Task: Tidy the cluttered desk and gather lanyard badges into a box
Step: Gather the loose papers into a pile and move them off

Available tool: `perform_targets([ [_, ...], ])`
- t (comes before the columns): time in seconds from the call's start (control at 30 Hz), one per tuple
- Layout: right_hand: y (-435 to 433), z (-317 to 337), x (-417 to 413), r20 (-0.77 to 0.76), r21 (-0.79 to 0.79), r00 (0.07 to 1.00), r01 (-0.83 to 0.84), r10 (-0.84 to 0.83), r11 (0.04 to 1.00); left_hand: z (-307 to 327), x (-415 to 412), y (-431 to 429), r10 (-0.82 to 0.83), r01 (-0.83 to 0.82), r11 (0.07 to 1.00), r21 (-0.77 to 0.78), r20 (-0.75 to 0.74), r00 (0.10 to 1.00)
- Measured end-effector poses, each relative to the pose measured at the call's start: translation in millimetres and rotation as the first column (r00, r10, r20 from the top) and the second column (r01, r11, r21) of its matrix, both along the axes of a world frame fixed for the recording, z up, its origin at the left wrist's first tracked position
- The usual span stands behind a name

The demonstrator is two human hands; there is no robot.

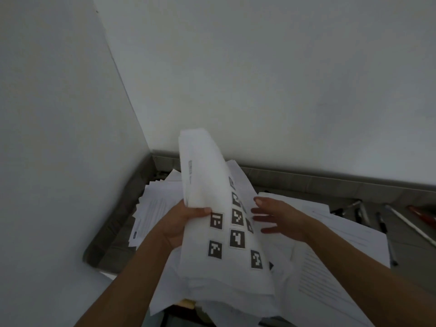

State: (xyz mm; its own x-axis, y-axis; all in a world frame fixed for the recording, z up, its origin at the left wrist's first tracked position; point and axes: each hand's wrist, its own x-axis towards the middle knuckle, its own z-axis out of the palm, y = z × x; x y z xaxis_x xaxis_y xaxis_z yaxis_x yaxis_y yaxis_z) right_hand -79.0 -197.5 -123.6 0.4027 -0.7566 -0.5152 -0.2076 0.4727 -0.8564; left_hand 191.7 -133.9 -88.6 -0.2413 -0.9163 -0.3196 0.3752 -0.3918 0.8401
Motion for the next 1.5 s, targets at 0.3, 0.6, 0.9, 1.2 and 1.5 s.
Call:
perform_targets([
  [0.3,-20.6,78.1,-40.1,0.421,-0.214,0.902,0.196,-0.09,0.957,71.0,-31.1,-39.1,-0.009,0.051,0.958,-0.281,0.147,0.989],
  [0.6,-15.4,69.4,-63.2,0.205,-0.434,0.972,0.194,-0.114,0.88,43.1,-40.4,-48.1,0.016,0.152,0.904,-0.4,0.385,0.923],
  [0.9,-17.8,59.1,-55.6,0.269,-0.43,0.961,0.184,-0.069,0.884,27.7,-38.0,-51.7,0.057,0.042,0.923,-0.383,0.243,0.968],
  [1.2,-7.9,35.8,-76.5,0.215,-0.294,0.968,0.189,-0.128,0.937,17.2,-77.0,-52.3,0.149,-0.035,0.957,-0.287,0.39,0.909],
  [1.5,21.5,47.9,-197.9,0.025,-0.415,0.86,0.473,-0.51,0.777,10.7,-225.3,-51.1,0.115,-0.088,0.988,-0.123,0.241,0.964],
])
